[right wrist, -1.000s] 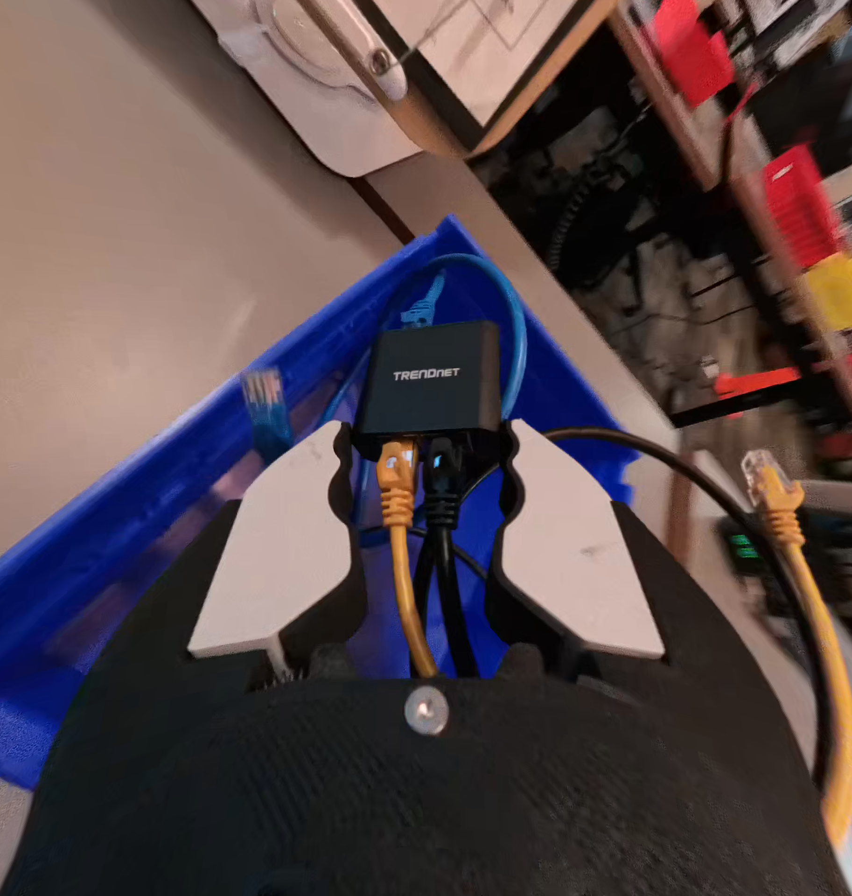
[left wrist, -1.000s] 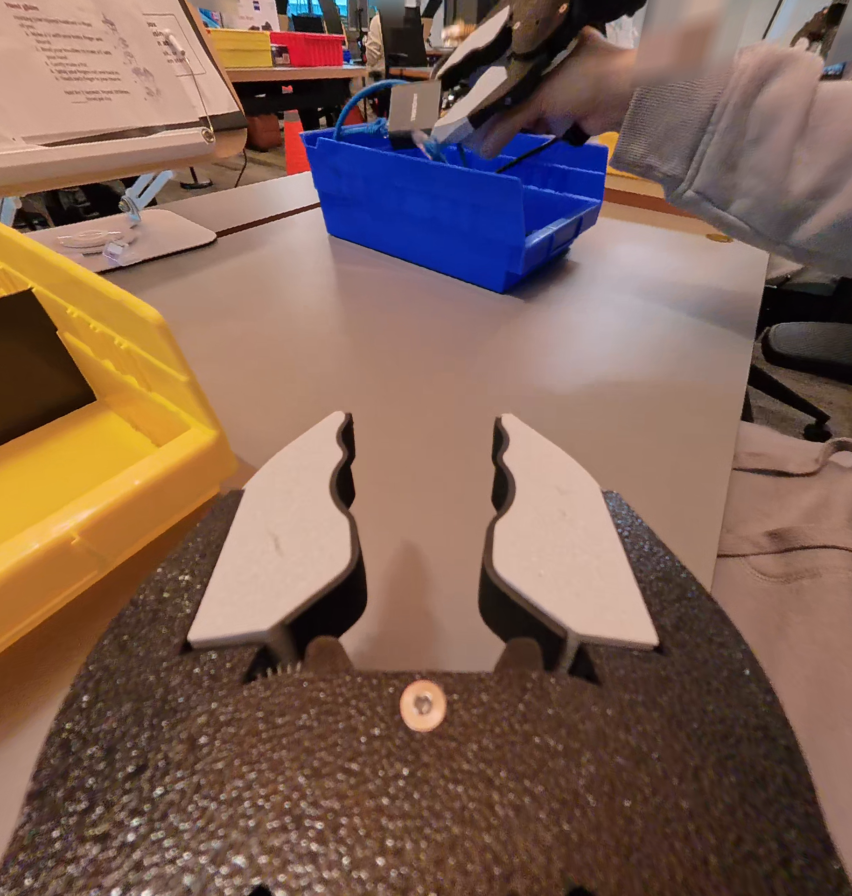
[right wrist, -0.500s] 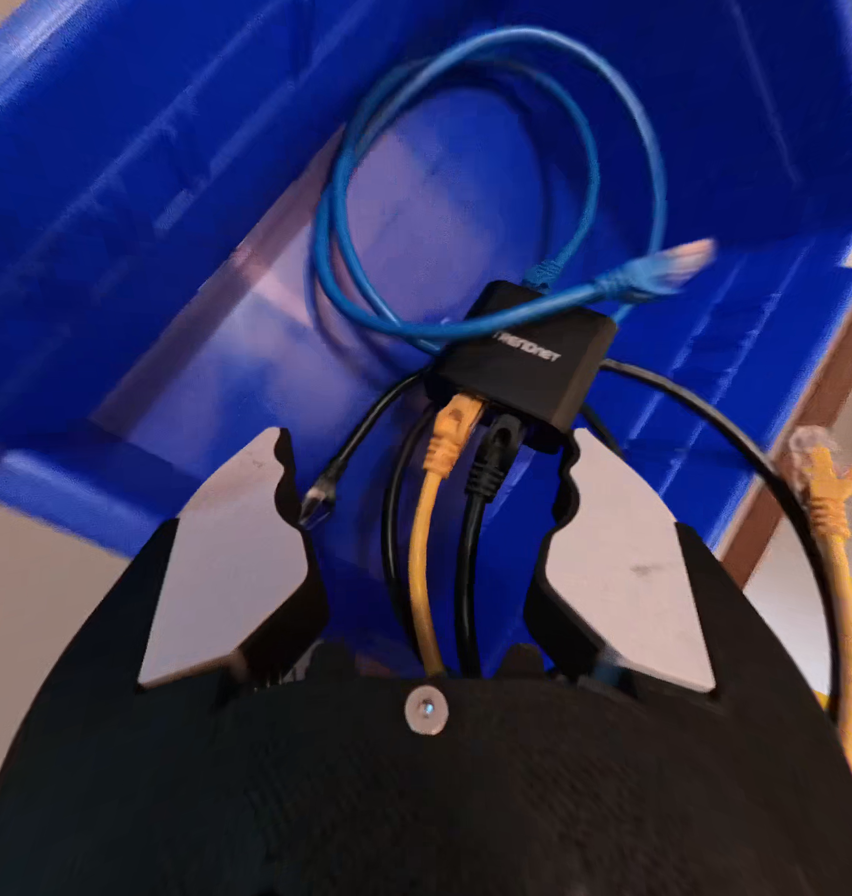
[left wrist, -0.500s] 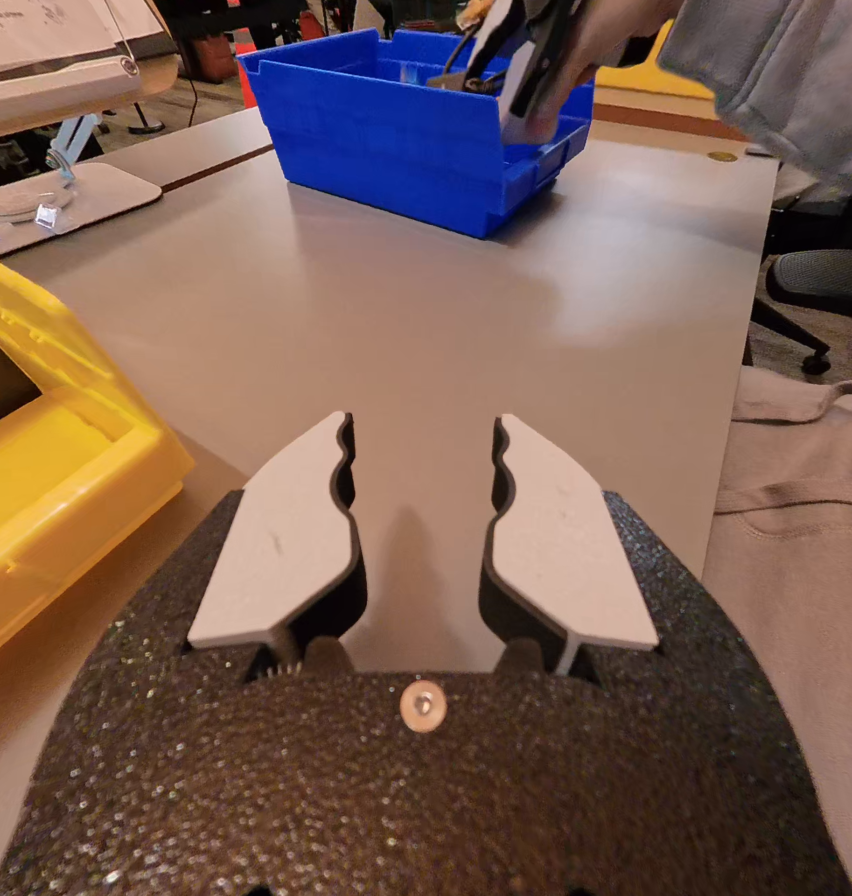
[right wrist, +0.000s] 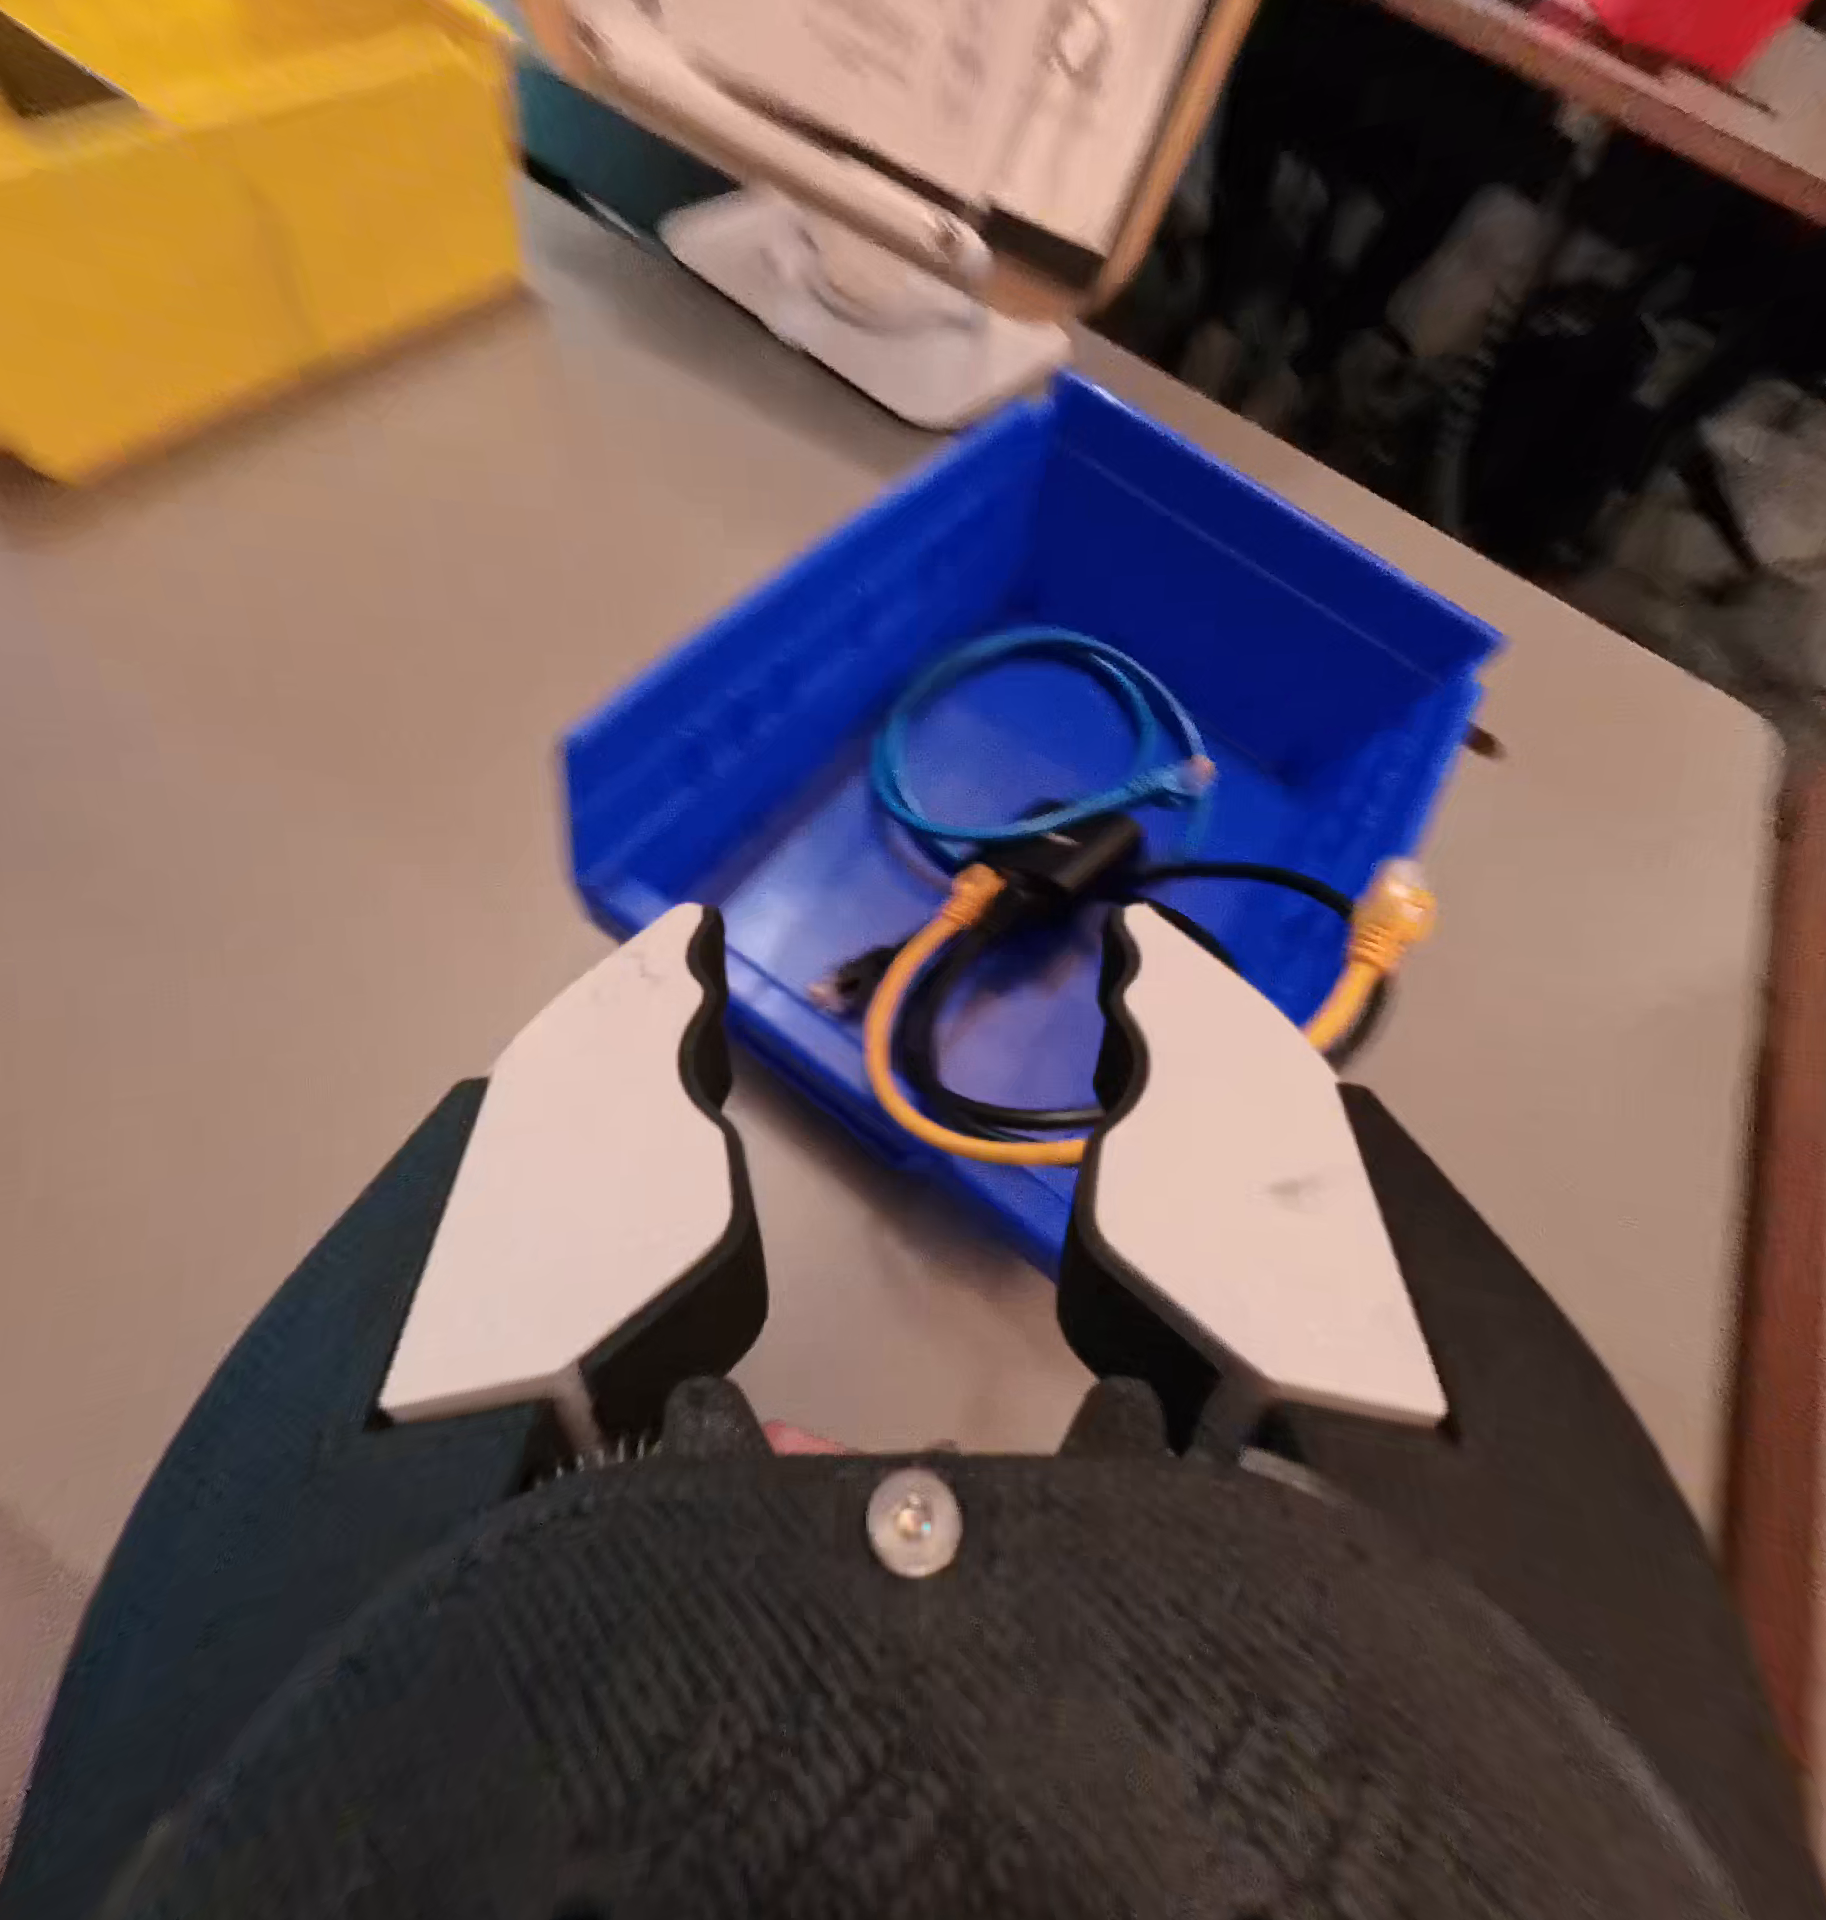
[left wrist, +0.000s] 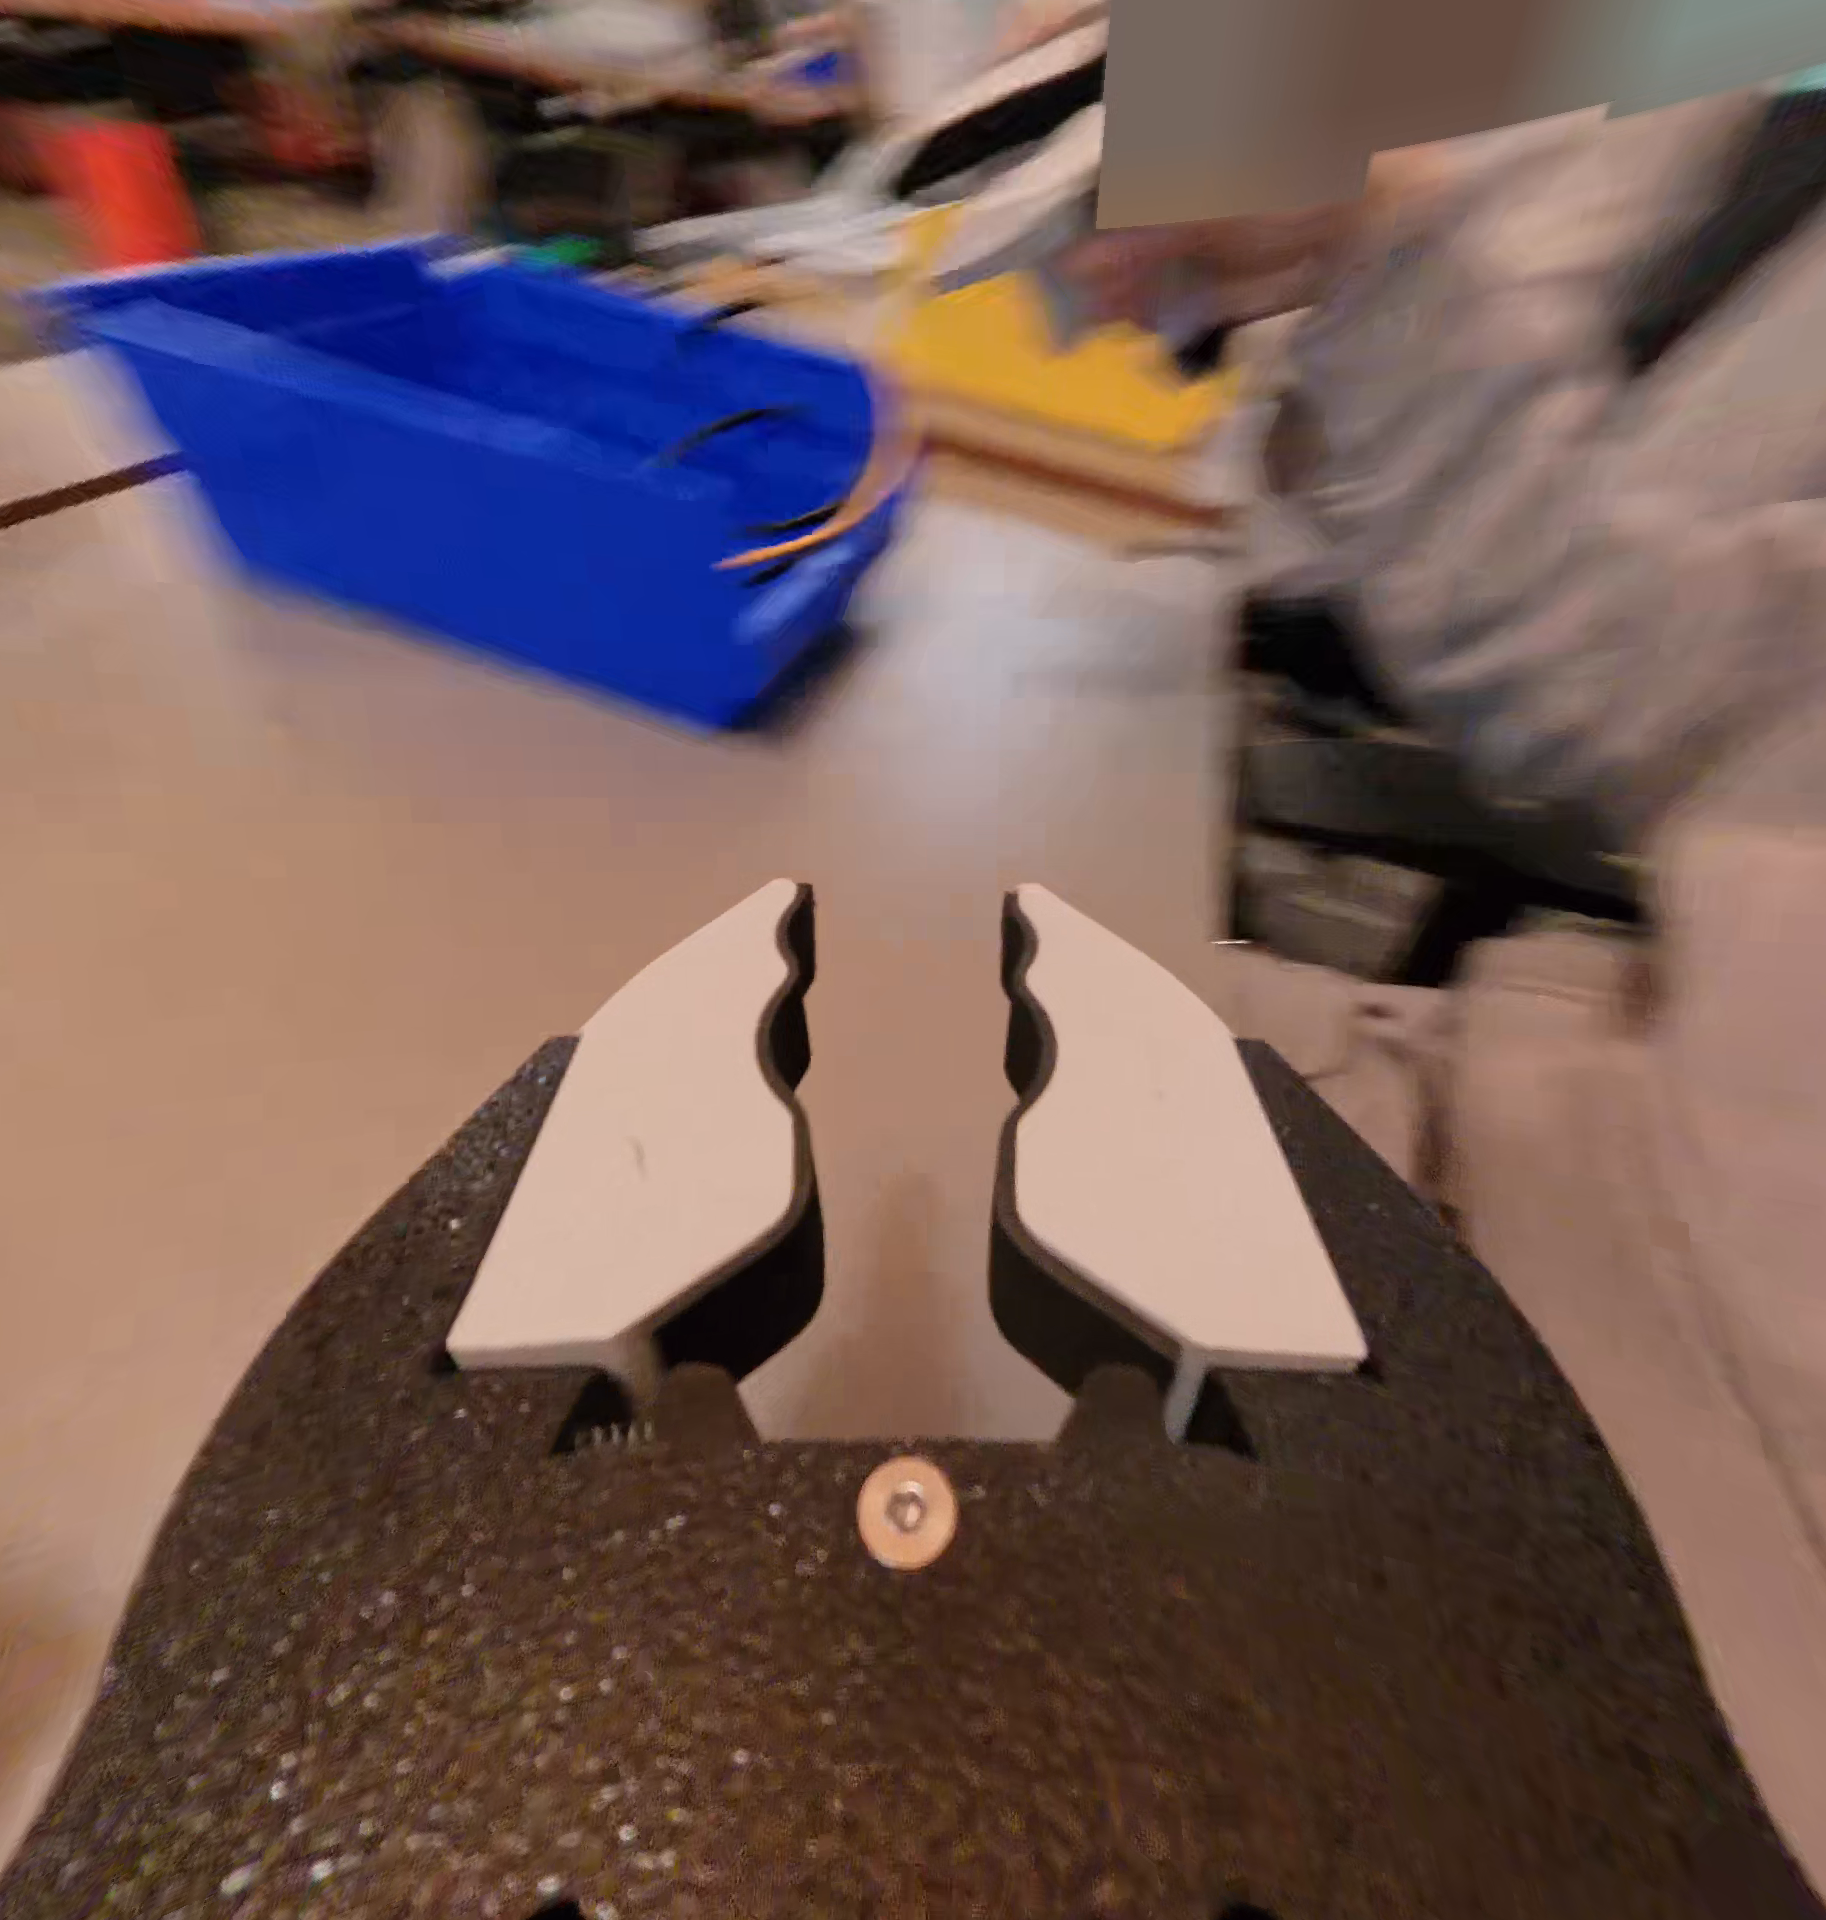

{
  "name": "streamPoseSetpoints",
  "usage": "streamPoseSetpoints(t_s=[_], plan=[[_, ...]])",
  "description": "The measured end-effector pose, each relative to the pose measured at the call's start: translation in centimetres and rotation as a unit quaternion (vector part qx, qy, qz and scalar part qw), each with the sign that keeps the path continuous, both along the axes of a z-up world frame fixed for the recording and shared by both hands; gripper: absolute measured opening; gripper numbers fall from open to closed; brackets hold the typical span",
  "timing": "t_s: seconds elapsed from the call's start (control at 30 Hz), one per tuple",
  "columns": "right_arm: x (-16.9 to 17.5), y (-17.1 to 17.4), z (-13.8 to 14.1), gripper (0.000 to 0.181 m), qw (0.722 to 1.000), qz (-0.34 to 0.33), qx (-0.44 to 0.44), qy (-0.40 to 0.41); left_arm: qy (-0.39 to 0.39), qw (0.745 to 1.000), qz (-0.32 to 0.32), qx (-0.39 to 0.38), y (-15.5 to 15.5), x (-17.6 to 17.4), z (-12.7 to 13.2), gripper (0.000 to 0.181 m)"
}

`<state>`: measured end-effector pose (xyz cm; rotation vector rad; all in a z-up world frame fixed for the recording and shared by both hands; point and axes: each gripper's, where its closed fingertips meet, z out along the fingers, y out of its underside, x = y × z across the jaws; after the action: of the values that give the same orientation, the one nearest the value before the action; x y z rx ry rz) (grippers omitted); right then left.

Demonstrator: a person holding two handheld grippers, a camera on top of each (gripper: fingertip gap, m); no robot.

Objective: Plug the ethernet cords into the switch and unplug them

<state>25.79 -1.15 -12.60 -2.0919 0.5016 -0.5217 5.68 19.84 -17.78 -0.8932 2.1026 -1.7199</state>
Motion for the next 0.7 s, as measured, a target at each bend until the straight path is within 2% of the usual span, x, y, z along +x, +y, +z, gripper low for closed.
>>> streamPoseSetpoints(t_s=[0.03, 0.1, 0.13, 0.27, 0.33, 0.4, 0.53, 0.7], plan=[[-1.0, 0.4, 0.2, 0.068, 0.999, 0.023, 0.032, 0.008, -0.015, 0.996, -0.084, -0.029, -2.0, -0.7, 1.1, 0.031], [-2.1, 0.8, 0.4, 0.068, 0.996, 0.046, 0.078, 0.022, -0.021, 0.969, -0.23, -0.092, -4.5, -1.9, 2.9, 0.02], [-2.2, 0.7, 0.3, 0.068, 0.995, 0.046, 0.09, 0.026, -0.02, 0.955, -0.273, -0.112, -5.0, -1.7, 3.6, 0.008], [-2.1, 0.1, -1.2, 0.07, 0.994, 0.046, 0.094, 0.022, -0.048, 0.926, -0.331, -0.173, -5.1, 1.0, 6.9, 0.0], [-1.6, -0.2, -1.8, 0.07, 0.995, 0.044, 0.083, 0.027, -0.053, 0.92, -0.349, -0.17, -5.3, 2.0, 7.5, 0.0], [-1.3, -0.5, -1.9, 0.072, 0.995, 0.036, 0.089, 0.025, -0.061, 0.927, -0.338, -0.153, -5.7, 3.5, 7.7, 0.0], [-1.2, -0.8, -2.4, 0.069, 0.991, 0.052, 0.116, 0.045, -0.048, 0.938, -0.32, -0.126, -6.6, 6.1, 7.0, 0.0], [-0.9, -1.0, -2.3, 0.067, 0.986, 0.059, 0.144, 0.056, -0.035, 0.941, -0.309, -0.131, -7.4, 8.1, 6.2, 0.0]])
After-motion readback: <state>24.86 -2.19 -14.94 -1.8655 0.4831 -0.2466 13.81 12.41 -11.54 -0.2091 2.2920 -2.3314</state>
